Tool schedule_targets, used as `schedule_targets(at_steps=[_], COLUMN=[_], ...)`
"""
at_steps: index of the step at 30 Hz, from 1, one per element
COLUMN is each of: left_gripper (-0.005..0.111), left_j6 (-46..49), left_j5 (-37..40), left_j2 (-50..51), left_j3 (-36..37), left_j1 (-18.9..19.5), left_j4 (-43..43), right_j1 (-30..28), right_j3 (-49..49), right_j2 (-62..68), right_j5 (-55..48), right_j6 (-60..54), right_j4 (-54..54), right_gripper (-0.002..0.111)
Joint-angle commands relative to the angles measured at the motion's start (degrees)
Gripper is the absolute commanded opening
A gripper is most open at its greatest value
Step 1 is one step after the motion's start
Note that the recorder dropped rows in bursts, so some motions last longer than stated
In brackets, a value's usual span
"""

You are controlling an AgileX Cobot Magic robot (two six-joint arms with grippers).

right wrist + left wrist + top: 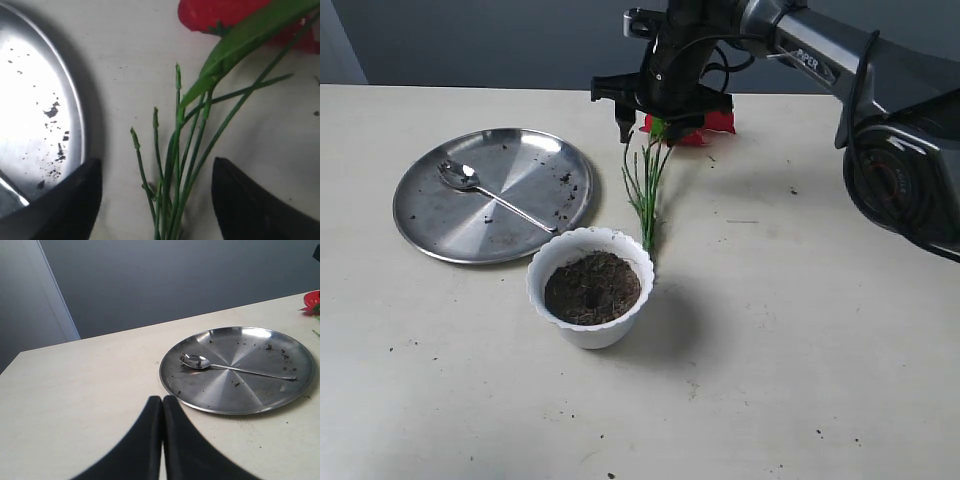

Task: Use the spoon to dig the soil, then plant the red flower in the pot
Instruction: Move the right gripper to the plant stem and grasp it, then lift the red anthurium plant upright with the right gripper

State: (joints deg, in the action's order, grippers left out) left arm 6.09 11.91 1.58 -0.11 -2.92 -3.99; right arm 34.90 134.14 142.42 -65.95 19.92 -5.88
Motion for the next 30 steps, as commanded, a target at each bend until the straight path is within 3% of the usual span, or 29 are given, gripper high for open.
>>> schedule_targets(at_steps=[1, 7, 9, 10, 12, 22, 30], left_gripper=[0.0, 0.0, 0.0, 0.0, 0.0, 0.0, 0.0], left_j6=[-0.3, -0.3, -0.3, -0.3, -0.3, -0.3, -0.3], left_j5=[-0.3, -0.3, -0.3, -0.3, -0.3, -0.3, -0.4], left_j2=[-0.2, -0.2, -0.2, -0.2, -0.2, -0.2, -0.2], left_j3=[0.1, 0.1, 0.1, 0.1, 0.1, 0.1, 0.1], left_j1=[-0.1, -0.1, -0.1, -0.1, -0.1, -0.1, -0.1], left_j4=[0.0, 0.0, 0.0, 0.0, 0.0, 0.0, 0.0], right_j1=[-0.2, -0.2, -0.2, -0.2, -0.2, 1.0, 6.8], right_j3=[-0.2, -0.2, -0.2, -0.2, -0.2, -0.2, -0.2], right_j2=[1.8, 2.9, 2.9, 2.9, 2.5, -11.0, -16.7], right_j5=[0.5, 0.8, 0.8, 0.9, 1.1, 8.1, 9.0], right_j6=[1.5, 2.3, 2.7, 3.2, 3.2, 1.2, 0.6], right_j4=[1.9, 2.7, 2.9, 3.0, 3.0, 8.4, 15.0], right_gripper=[0.061, 0.056, 0.042, 0.025, 0.001, 0.0, 0.0])
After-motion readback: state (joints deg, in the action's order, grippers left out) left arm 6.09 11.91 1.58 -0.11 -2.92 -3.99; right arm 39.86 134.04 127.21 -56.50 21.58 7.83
